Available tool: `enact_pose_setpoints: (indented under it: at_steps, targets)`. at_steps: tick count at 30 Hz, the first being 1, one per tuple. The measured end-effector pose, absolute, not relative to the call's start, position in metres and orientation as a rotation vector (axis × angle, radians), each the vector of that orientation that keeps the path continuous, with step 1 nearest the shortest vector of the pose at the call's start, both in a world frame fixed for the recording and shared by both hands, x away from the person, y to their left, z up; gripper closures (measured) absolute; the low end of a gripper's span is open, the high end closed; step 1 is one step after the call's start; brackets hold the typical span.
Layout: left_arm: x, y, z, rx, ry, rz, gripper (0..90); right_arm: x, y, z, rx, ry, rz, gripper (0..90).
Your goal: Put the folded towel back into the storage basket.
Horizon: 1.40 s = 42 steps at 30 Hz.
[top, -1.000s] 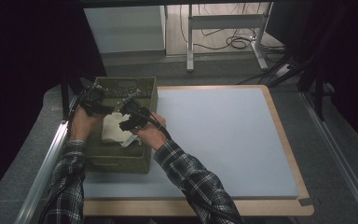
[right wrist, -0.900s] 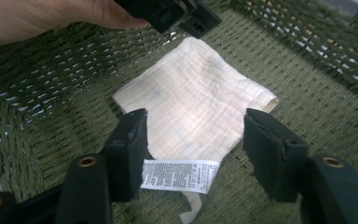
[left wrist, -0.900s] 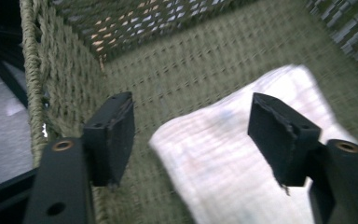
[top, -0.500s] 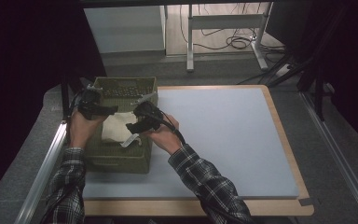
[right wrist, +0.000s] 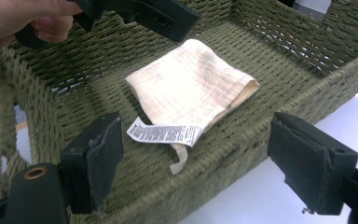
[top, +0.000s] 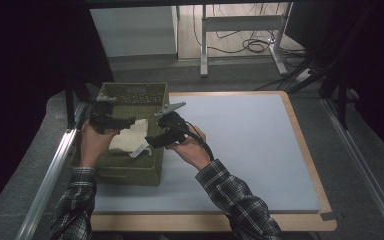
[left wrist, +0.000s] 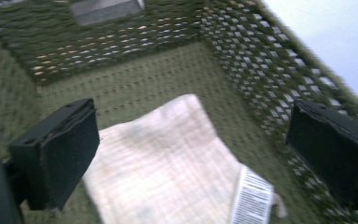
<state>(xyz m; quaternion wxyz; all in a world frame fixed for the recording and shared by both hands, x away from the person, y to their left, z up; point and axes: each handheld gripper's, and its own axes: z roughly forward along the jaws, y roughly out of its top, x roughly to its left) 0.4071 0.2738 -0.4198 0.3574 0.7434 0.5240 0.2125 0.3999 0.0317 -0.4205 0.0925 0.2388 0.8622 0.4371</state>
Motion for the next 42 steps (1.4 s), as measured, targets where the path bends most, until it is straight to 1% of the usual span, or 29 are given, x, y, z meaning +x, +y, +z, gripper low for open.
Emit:
enact_pose_setpoints:
  at_steps: [7,10,12,24,33,42]
  targets:
    - [0.395,0.256,-0.421,1.888,1.312,0.503,2.5,0.394,0.011,-0.421,0.686,2.557,1.299,15.5]
    - [0.391,0.251,-0.42,1.871,1.299,0.5,2.0,0.394,0.004,-0.423,0.682,2.549,1.296,15.2]
    - [0.387,0.246,-0.42,1.863,1.279,0.509,1.7,0.396,-0.009,-0.426,0.702,2.543,1.298,14.8]
    - [0.367,0.21,-0.425,1.889,1.189,0.542,0.7,0.391,-0.051,-0.427,0.73,2.491,1.298,11.1]
    - [0.356,0.189,-0.421,1.913,1.122,0.538,1.2,0.386,-0.076,-0.43,0.76,2.468,1.297,10.1]
    - [0.343,0.157,-0.415,1.934,1.043,0.522,1.3,0.379,-0.106,-0.432,0.811,2.44,1.288,9.1]
